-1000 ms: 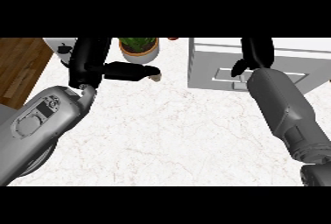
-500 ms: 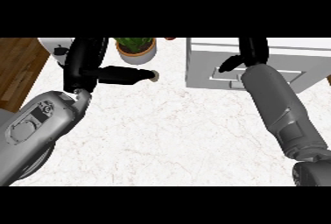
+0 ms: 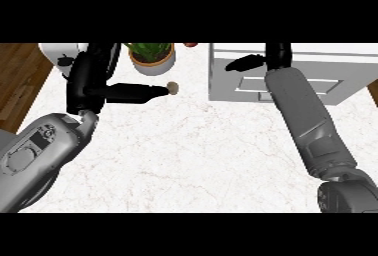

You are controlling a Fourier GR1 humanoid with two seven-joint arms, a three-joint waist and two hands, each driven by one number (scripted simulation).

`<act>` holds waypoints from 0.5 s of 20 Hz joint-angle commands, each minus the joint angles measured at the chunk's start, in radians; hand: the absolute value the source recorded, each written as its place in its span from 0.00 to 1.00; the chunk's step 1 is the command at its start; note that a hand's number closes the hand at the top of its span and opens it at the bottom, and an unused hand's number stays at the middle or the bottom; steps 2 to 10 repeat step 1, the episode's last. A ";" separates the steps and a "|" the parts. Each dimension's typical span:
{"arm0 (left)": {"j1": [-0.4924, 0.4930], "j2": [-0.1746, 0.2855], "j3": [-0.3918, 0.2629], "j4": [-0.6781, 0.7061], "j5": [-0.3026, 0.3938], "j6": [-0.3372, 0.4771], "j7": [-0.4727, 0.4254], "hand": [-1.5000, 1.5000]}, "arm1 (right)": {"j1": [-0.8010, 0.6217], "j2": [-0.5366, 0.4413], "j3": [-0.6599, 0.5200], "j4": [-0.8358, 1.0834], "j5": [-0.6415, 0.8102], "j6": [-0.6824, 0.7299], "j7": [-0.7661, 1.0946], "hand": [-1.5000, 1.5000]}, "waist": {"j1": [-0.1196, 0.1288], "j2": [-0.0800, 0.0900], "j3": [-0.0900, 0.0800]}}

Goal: Pick up the can, place it into the drawer and close the drawer

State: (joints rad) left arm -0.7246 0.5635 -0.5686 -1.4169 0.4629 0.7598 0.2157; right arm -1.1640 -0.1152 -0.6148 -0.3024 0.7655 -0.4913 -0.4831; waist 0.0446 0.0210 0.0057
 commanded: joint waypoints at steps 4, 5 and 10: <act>0.031 -0.034 0.012 0.004 -0.023 0.010 -0.033 0.00 | -0.064 -0.014 -0.062 -0.011 -0.085 0.030 -0.008 0.00 | 0.002 -0.003 -0.005; 0.031 -0.034 0.012 0.004 -0.023 0.010 -0.033 0.00 | -0.064 -0.014 -0.062 -0.011 -0.085 0.030 -0.008 0.00 | 0.002 -0.003 -0.005; 0.031 -0.034 0.012 0.004 -0.023 0.010 -0.033 0.00 | -0.064 -0.014 -0.062 -0.011 -0.085 0.030 -0.008 0.00 | 0.002 -0.003 -0.005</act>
